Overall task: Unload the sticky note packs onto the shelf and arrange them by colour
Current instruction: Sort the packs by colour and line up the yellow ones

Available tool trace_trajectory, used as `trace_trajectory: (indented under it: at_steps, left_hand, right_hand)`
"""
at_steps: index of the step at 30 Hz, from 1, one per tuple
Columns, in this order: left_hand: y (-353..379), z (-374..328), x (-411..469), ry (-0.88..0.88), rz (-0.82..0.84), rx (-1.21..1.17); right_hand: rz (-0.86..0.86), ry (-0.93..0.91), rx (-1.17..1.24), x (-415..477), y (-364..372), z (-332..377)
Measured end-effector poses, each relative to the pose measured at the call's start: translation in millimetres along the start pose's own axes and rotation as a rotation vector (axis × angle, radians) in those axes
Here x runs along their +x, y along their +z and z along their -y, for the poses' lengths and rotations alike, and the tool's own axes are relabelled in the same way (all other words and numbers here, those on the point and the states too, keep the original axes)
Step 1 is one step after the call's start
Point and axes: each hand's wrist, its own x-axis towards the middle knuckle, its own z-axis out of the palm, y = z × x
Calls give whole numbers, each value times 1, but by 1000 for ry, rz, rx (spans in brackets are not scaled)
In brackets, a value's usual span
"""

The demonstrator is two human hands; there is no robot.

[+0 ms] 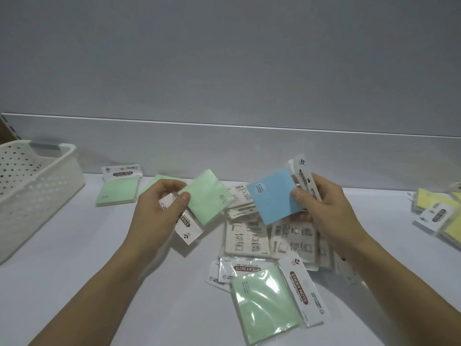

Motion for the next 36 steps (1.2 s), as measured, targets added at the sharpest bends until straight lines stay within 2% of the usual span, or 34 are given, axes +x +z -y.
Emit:
trace_trajectory:
  at_steps: [7, 11, 16, 21, 25, 29, 32, 36]
  left_hand:
    - [-32, 8, 23, -29, -212, 105]
    - [-44, 15, 32, -24, -308, 278]
    - [-50, 25, 36, 40, -348, 585]
    - [-56, 26, 33, 30, -324, 709]
    - [-36, 16, 19, 243, -185, 701]
    - [-8, 7, 6, 448, 172, 707]
    - [7, 5, 13, 526, 423, 795]
    - [34, 13, 34, 511, 602, 999]
  right_hand:
    - [115, 23, -149, 34, 25, 14]
    - [194, 90, -165, 61, 48, 15]
    - [268, 39, -368, 81, 88, 12]
    - [282, 81, -357, 90, 114, 8]
    - [218, 159, -246, 87, 104, 6]
    - [118, 141, -146, 76, 68, 10]
    - [47, 127, -77, 65, 34, 15]
    - [-34, 129, -55, 53, -5, 16]
